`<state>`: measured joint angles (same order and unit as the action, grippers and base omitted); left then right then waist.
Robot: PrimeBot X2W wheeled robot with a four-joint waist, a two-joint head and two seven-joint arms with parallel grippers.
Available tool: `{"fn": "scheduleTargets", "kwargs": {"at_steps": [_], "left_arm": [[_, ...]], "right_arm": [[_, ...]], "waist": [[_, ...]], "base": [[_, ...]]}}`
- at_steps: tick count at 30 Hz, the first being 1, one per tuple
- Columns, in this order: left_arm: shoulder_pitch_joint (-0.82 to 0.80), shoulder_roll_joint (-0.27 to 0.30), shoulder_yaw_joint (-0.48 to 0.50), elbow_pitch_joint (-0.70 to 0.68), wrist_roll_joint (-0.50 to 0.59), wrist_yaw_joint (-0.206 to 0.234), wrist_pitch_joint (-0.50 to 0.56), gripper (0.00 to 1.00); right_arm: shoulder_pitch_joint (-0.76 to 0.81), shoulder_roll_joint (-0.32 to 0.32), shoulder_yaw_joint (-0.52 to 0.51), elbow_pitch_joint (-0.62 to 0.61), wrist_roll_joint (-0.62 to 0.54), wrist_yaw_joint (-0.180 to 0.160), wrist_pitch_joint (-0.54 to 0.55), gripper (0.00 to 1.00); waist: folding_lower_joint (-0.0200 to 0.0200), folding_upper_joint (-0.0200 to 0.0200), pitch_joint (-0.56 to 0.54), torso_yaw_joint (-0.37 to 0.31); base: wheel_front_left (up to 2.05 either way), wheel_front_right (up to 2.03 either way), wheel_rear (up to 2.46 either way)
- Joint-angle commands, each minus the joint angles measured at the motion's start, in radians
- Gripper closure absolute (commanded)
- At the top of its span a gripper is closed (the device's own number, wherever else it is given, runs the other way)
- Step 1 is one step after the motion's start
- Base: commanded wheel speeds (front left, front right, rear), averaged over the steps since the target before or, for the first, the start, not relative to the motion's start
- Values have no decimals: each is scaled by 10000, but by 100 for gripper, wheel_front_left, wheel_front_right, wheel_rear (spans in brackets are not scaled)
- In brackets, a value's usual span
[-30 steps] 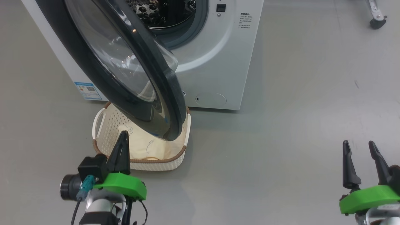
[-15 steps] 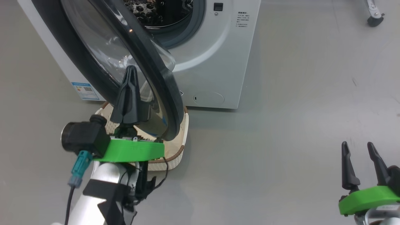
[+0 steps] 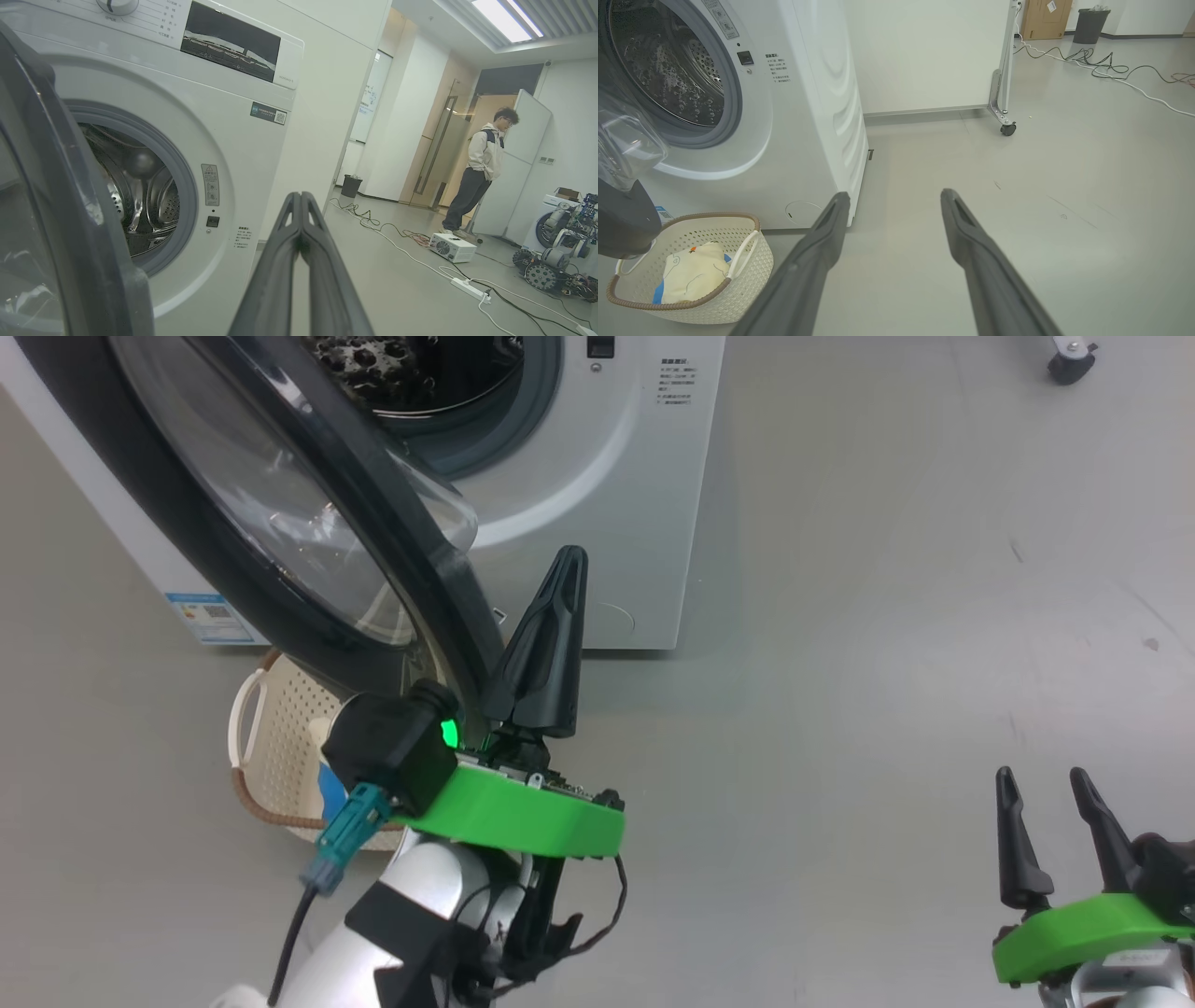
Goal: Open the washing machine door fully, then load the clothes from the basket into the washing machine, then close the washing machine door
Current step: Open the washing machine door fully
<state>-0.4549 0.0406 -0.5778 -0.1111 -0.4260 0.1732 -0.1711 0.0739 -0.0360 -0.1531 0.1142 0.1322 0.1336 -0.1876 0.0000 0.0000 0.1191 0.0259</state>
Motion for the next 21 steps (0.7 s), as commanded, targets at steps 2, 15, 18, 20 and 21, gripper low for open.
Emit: {"fn": "scheduleTargets", "kwargs": {"at_steps": [2,15,18,20,21], "left_arm": [[-578,98,190,83,-390,154,-64,100],[-1512,97,528,3240,-1605,641,-744,100],[-1647,97,684,3719,-1720,660,-813,100],[-1700,97,819,4012,-1802,672,-844,100],[-1724,97,907,4149,-1804,683,-857,100]], "right_arm": [[-443,-143,264,-231,56,-29,-77,0],[-582,-143,411,122,202,-29,-143,0],[-596,-143,411,173,227,-29,-151,0],[-608,-143,398,193,233,-29,-156,0],[-613,-143,393,203,239,-29,-158,0]], "waist": [[0,0,19,-161],[0,0,137,-713],[0,0,121,-765],[0,0,126,-779],[0,0,125,-782]], "base": [[0,0,0],[0,0,0],[0,0,0],[0,0,0],[0,0,0]]}}
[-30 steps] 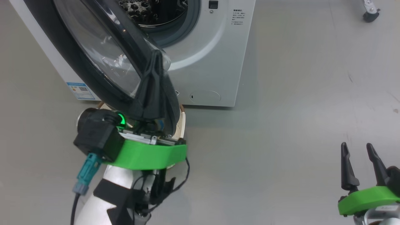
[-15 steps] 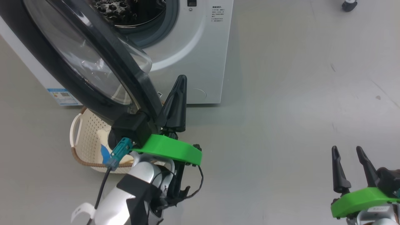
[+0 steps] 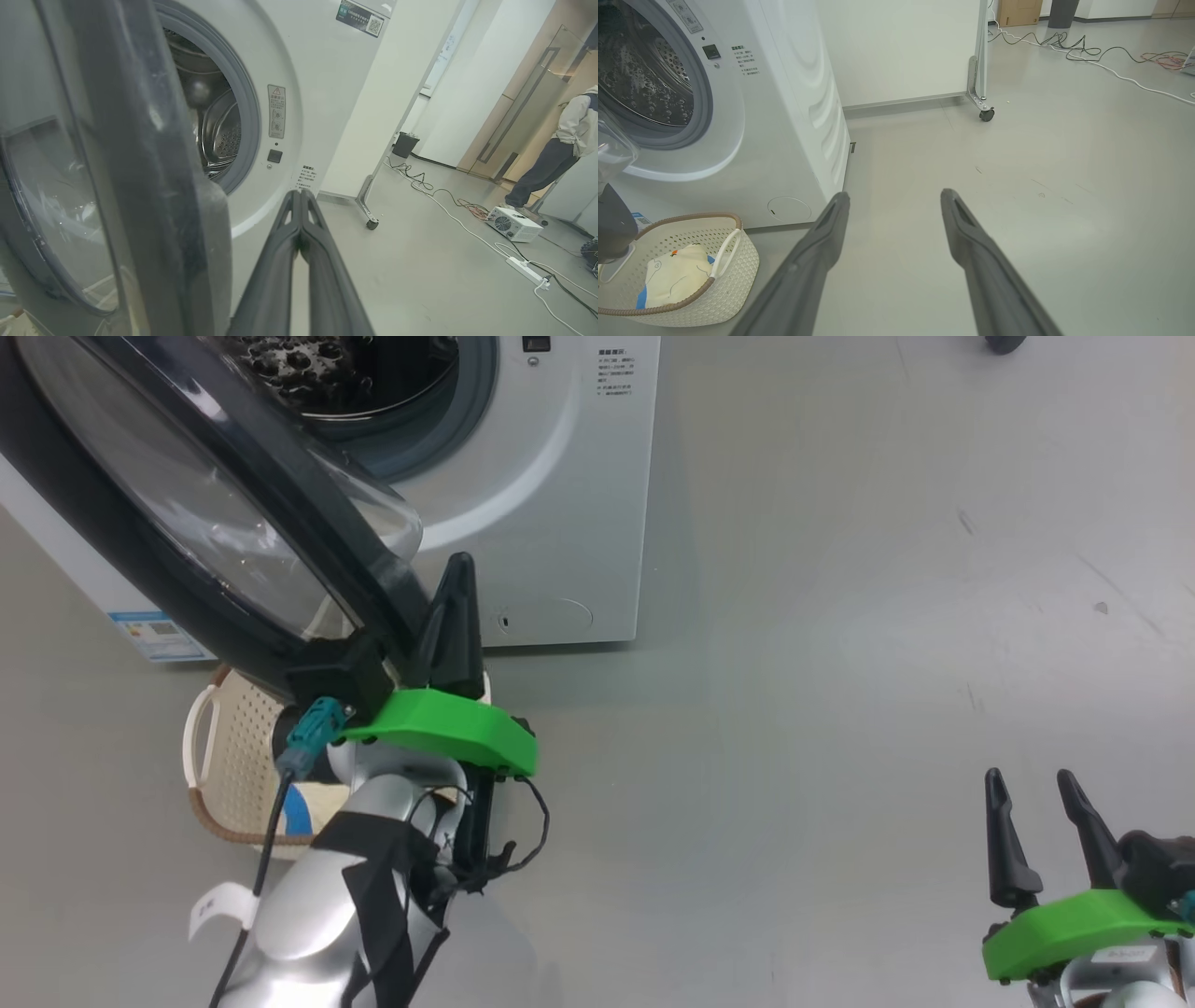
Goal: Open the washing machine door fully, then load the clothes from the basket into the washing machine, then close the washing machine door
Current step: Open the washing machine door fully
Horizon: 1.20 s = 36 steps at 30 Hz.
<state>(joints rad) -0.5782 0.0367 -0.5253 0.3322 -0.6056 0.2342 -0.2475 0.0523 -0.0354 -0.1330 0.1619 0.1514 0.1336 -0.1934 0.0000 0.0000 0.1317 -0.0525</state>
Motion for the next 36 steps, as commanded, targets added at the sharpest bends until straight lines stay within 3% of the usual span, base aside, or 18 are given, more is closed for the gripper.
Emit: {"fn": "scheduleTargets", "kwargs": {"at_steps": [1,12,36], "left_arm": [[-504,135,461,-176,-36,66,-105,100],[-358,135,1022,441,57,-68,-140,100],[586,152,942,687,554,-176,-143,100]], "right_arm": [[-401,-149,180,-267,55,-29,-104,0],[-369,-149,188,-161,111,-29,-74,0],[-273,-148,0,-117,257,-29,-11,0]], "waist": [[0,0,-1,9],[0,0,-97,280],[0,0,-112,1080]], "base": [[0,0,0],[0,0,0],[0,0,0]]}}
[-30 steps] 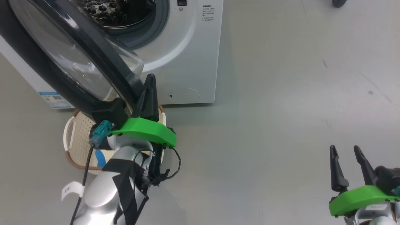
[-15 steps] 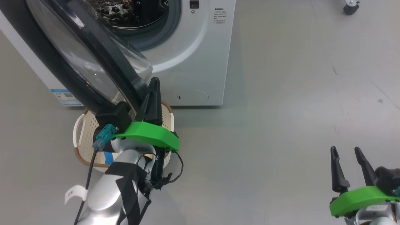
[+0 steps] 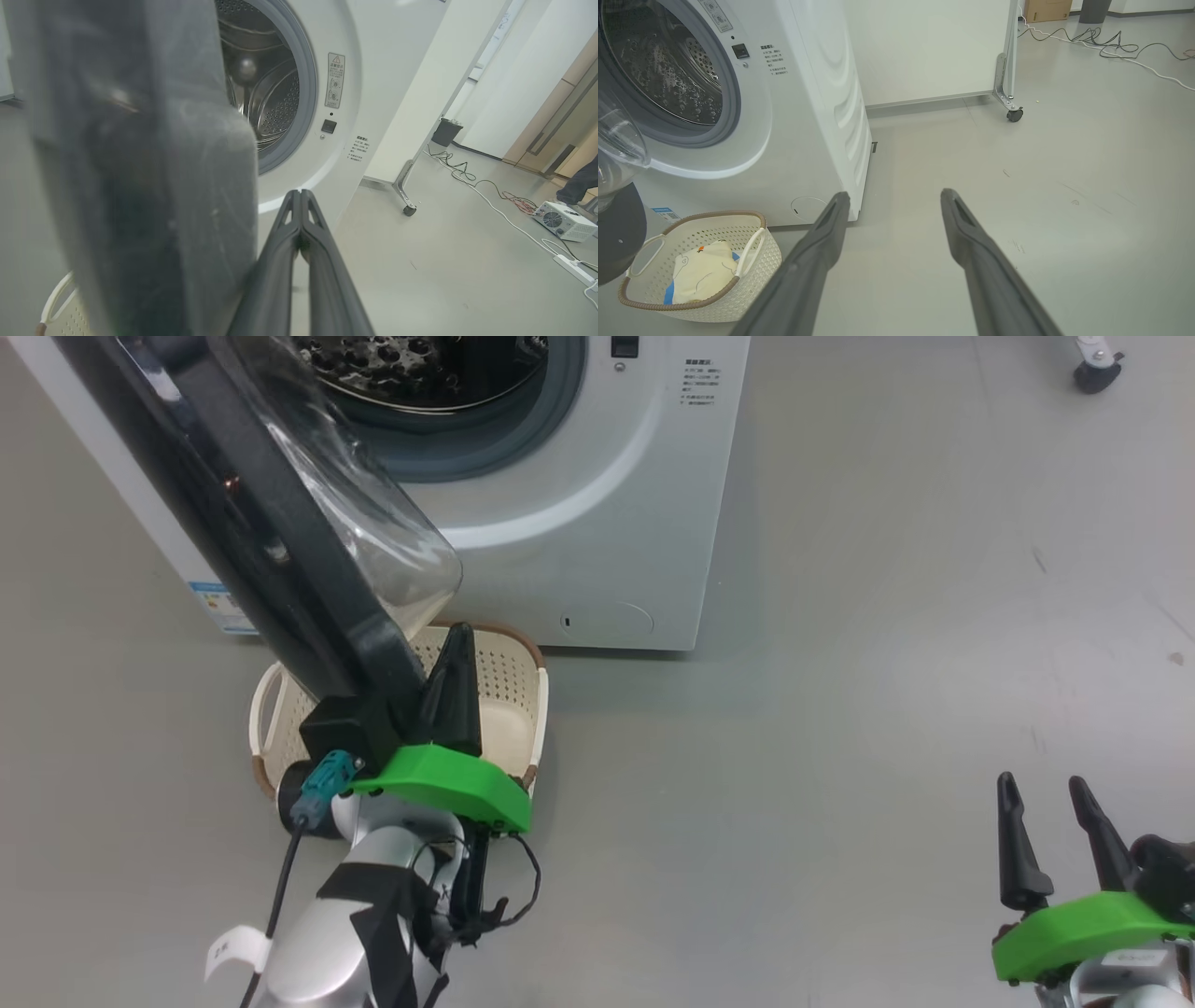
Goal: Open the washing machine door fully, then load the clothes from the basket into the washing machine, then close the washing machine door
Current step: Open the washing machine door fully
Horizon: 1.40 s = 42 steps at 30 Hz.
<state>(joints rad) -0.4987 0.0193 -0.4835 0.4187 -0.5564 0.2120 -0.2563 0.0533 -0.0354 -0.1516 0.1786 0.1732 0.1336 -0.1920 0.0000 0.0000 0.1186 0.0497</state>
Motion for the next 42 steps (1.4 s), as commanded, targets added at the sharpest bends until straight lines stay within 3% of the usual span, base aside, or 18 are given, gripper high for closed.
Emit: {"fn": "scheduleTargets", "kwargs": {"at_steps": [1,27,42], "left_arm": [[-183,326,510,-201,109,54,-54,100],[1021,438,631,-1335,421,464,-55,100],[1454,979,1885,-1877,420,807,-55,100]], "right_arm": [[-283,-148,179,-287,26,-29,-20,0],[-307,-148,13,-492,-229,-29,340,0],[-376,-148,109,-662,-240,-29,414,0]], "waist": [[0,0,23,119],[0,0,199,2691],[0,0,255,2970]], "base": [[0,0,0],[0,0,0],[0,0,0]]}}
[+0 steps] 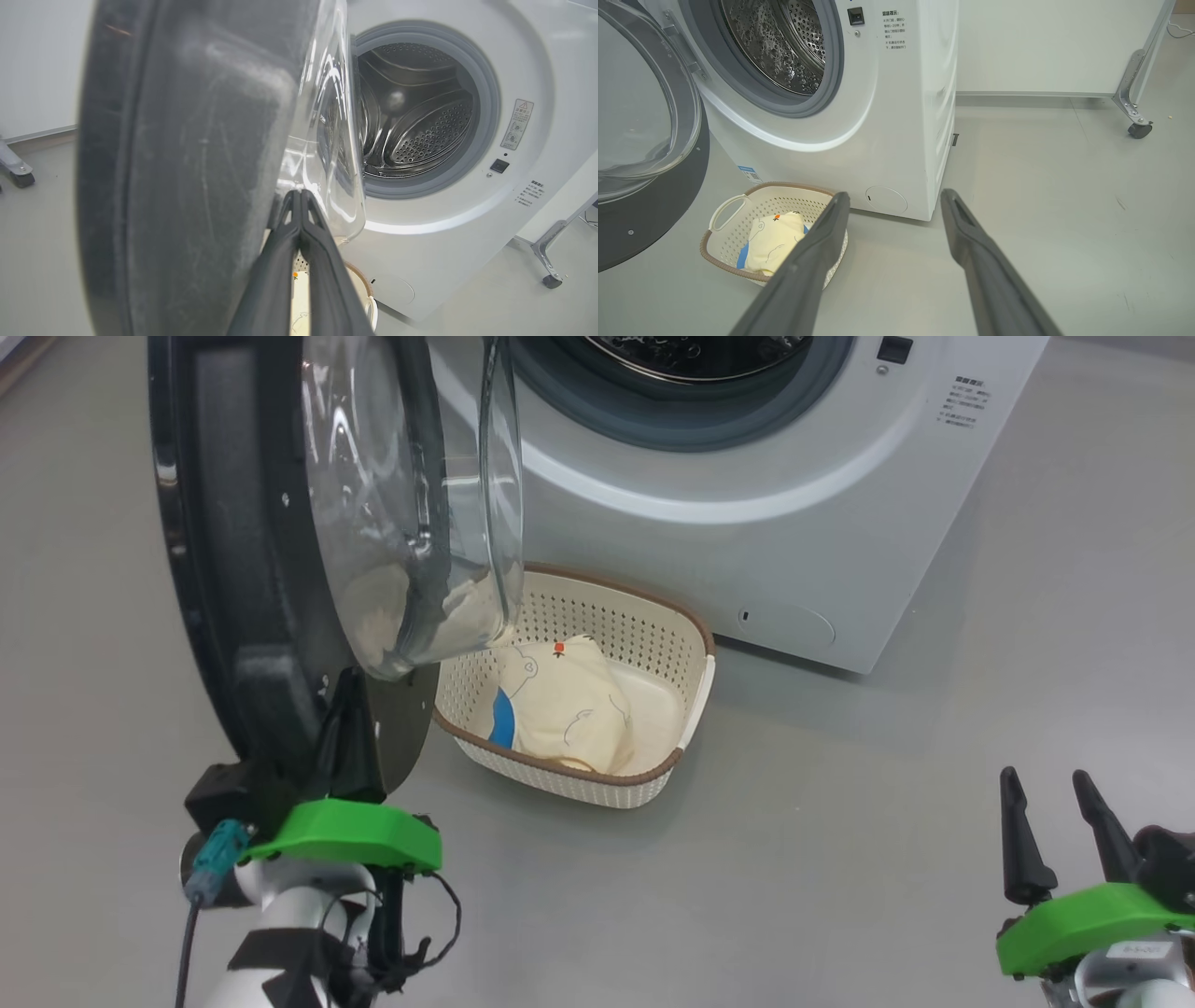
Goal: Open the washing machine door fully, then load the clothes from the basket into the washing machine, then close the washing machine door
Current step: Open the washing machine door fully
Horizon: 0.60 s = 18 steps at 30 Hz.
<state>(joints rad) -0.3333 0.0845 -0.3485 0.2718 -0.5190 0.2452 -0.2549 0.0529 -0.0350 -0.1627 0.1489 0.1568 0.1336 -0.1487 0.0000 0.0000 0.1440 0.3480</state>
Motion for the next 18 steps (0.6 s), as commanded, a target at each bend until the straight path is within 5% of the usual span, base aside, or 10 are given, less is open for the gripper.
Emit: {"fn": "scheduleTargets", "kwargs": {"at_steps": [1,18], "left_arm": [[-186,374,652,-425,36,499,-68,100],[-262,1438,2871,216,161,553,-68,100]], "right_arm": [[-369,-152,225,-364,-64,-29,-12,0],[-381,-152,326,-488,-157,-29,301,0]], "waist": [[0,0,1,-26],[0,0,88,-334]], "base": [[0,0,0],[0,0,0]]}}
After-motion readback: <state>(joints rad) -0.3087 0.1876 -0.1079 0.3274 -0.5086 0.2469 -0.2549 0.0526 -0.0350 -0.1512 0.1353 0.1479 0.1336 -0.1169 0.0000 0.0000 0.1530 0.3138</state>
